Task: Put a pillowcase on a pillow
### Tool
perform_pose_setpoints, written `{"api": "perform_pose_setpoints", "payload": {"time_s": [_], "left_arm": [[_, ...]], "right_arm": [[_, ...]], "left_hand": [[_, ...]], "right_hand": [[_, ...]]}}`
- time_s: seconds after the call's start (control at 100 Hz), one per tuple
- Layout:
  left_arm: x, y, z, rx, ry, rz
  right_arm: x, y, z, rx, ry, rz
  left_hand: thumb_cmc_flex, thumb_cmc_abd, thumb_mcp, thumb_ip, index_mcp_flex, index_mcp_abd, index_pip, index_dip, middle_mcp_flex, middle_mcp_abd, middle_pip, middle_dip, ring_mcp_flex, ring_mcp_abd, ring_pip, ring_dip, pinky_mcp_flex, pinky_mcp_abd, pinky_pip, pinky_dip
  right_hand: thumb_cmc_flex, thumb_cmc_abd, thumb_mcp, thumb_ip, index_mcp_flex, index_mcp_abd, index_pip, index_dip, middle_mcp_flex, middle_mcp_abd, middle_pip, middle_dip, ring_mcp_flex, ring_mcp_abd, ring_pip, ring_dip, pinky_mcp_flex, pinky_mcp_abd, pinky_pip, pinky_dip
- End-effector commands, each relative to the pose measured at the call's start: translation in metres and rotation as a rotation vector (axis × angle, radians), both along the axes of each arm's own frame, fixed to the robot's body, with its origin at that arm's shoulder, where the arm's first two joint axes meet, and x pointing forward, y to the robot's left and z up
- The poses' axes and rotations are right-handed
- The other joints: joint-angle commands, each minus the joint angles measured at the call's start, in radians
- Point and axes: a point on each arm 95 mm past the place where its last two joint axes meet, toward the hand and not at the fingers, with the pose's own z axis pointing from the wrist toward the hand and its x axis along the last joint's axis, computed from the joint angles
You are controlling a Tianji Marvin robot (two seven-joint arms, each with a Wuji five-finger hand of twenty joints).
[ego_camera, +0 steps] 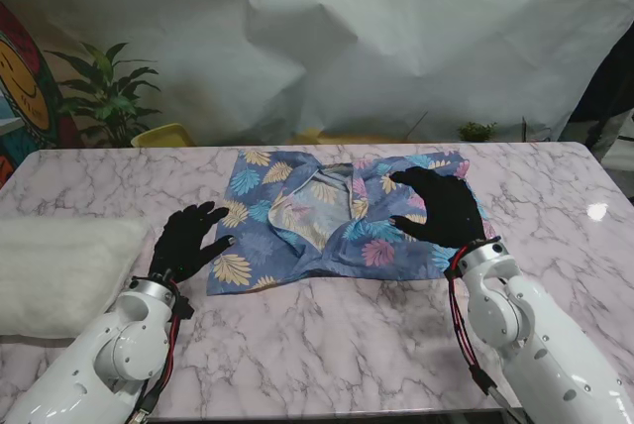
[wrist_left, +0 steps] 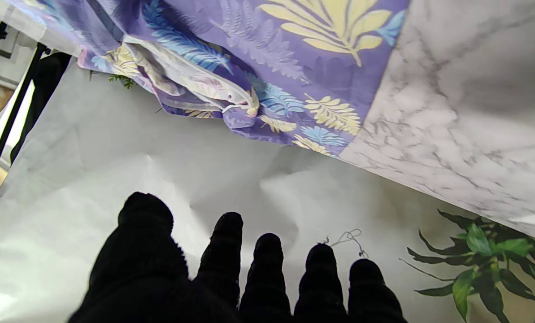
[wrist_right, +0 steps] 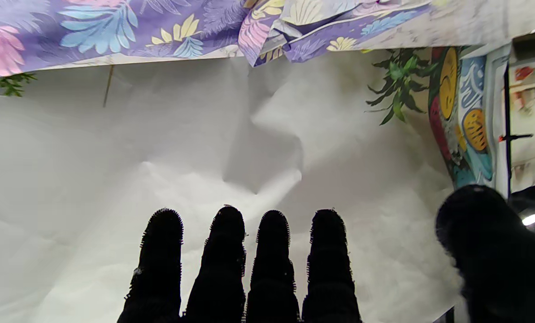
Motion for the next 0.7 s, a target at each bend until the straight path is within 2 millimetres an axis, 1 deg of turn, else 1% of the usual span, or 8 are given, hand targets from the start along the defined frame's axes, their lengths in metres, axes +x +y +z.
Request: {"api": "perform_pose_setpoints", "payload": {"time_s": [0.0, 0.14, 0.26, 0.39, 0.49, 0.56, 0.69], "left_arm": [[0.003, -0.008, -0.003, -0.01, 0.009, -0.017], [0.007, -0.013, -0.006, -0.039, 0.016, -0.036], [0.009, -0.016, -0.008, -0.044, 0.021, -0.045], [0.009, -0.017, -0.009, -0.045, 0.026, -0.052], [0.01, -0.018, -0.01, -0.047, 0.032, -0.058], [0.011, -0.019, -0.011, -0.041, 0.038, -0.064], [0.011, -0.019, -0.011, -0.04, 0.038, -0.064]], "right_arm": [[0.012, 0.004, 0.017, -0.015, -0.012, 0.02], [0.037, 0.014, 0.016, -0.077, 0.021, 0.071], [0.058, 0.019, 0.009, -0.103, 0.054, 0.108], [0.077, 0.021, 0.001, -0.152, 0.109, 0.146], [0.091, 0.023, -0.006, -0.188, 0.148, 0.169], [0.099, 0.024, -0.012, -0.209, 0.185, 0.185], [0.111, 0.032, -0.021, -0.244, 0.231, 0.227]], "left_hand": [[0.038, 0.027, -0.009, 0.025, 0.021, 0.004, 0.003, 0.01, 0.021, -0.026, 0.005, 0.015, 0.016, -0.032, 0.0, -0.002, 0.002, 0.004, 0.02, 0.02], [0.039, 0.027, -0.01, 0.025, 0.022, 0.002, 0.009, 0.011, 0.023, -0.027, 0.006, 0.015, 0.019, -0.031, -0.001, -0.002, 0.004, 0.006, 0.02, 0.022], [0.041, 0.028, -0.01, 0.025, 0.02, 0.004, 0.013, 0.01, 0.022, -0.025, 0.006, 0.015, 0.018, -0.03, -0.002, -0.002, 0.004, 0.007, 0.02, 0.023], [0.041, 0.029, -0.01, 0.025, 0.019, 0.004, 0.015, 0.01, 0.022, -0.026, 0.006, 0.015, 0.02, -0.03, -0.001, -0.002, 0.004, 0.008, 0.02, 0.025], [0.043, 0.031, -0.009, 0.025, 0.019, 0.003, 0.017, 0.009, 0.023, -0.024, 0.006, 0.016, 0.02, -0.031, -0.001, -0.001, 0.004, 0.007, 0.019, 0.025], [0.043, 0.03, -0.01, 0.025, 0.019, 0.004, 0.018, 0.008, 0.022, -0.024, 0.005, 0.016, 0.019, -0.029, -0.001, -0.001, 0.005, 0.009, 0.02, 0.026], [0.044, 0.031, -0.01, 0.025, 0.018, 0.004, 0.019, 0.007, 0.019, -0.022, 0.004, 0.015, 0.018, -0.029, -0.001, -0.001, 0.004, 0.008, 0.019, 0.026]], "right_hand": [[-0.022, -0.043, 0.051, -0.013, -0.021, 0.009, 0.026, -0.001, -0.036, -0.025, 0.03, 0.015, 0.001, -0.023, 0.035, 0.019, 0.0, 0.005, 0.015, 0.014], [0.001, -0.09, 0.117, -0.017, -0.039, -0.001, 0.051, 0.008, -0.061, -0.036, 0.056, 0.024, -0.006, -0.034, 0.036, 0.02, -0.001, 0.008, 0.017, 0.017], [0.026, -0.146, 0.188, -0.023, -0.047, -0.012, 0.072, 0.017, -0.073, -0.043, 0.075, 0.028, -0.008, -0.044, 0.036, 0.02, 0.0, 0.012, 0.018, 0.018], [0.048, -0.19, 0.265, -0.026, -0.061, -0.023, 0.093, 0.024, -0.096, -0.057, 0.094, 0.033, -0.022, -0.054, 0.033, 0.019, -0.009, 0.019, 0.015, 0.017], [0.078, -0.239, 0.333, -0.031, -0.071, -0.027, 0.109, 0.028, -0.104, -0.071, 0.108, 0.036, -0.027, -0.06, 0.032, 0.018, -0.013, 0.029, 0.015, 0.016], [0.102, -0.266, 0.371, -0.034, -0.08, -0.032, 0.119, 0.03, -0.104, -0.078, 0.102, 0.032, -0.029, -0.064, 0.032, 0.018, -0.013, 0.032, 0.017, 0.016], [0.143, -0.31, 0.443, -0.038, -0.08, -0.058, 0.141, 0.037, -0.102, -0.086, 0.106, 0.033, -0.028, -0.067, 0.035, 0.019, -0.01, 0.036, 0.021, 0.017]]}}
